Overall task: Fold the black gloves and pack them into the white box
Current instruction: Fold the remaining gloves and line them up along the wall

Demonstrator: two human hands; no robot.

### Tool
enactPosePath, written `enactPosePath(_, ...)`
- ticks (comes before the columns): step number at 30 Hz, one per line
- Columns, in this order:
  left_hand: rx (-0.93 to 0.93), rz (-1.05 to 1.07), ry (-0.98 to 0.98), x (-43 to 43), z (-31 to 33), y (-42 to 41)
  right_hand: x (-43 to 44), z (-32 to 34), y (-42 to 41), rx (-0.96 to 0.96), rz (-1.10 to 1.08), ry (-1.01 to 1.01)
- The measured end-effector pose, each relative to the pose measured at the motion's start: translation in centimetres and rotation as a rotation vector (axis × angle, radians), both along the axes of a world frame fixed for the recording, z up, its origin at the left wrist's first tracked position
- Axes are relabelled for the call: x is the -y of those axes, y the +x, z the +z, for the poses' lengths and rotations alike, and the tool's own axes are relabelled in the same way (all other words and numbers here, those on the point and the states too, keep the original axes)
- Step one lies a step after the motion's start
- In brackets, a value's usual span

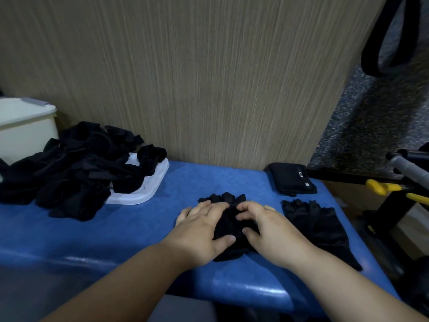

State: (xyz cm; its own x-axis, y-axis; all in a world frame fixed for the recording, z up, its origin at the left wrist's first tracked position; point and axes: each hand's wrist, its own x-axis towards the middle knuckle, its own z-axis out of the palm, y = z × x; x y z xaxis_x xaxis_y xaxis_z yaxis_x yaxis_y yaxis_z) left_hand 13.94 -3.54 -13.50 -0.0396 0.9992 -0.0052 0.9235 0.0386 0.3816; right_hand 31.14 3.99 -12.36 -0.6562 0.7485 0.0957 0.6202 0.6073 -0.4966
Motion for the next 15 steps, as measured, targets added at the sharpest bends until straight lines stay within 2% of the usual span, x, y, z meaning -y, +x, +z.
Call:
enactPosePath(8,-0.083,-0.089,-0.066,0.0,-0.1,0.2,-0.1,0.2,0.4,-0.028,0.008,-0.078)
enactPosePath(15,-0.084,-0.114,-0.047,-0.2,-0.2,0.3,-0.4,0.3,1.2,-0.055,-0.002,0.042)
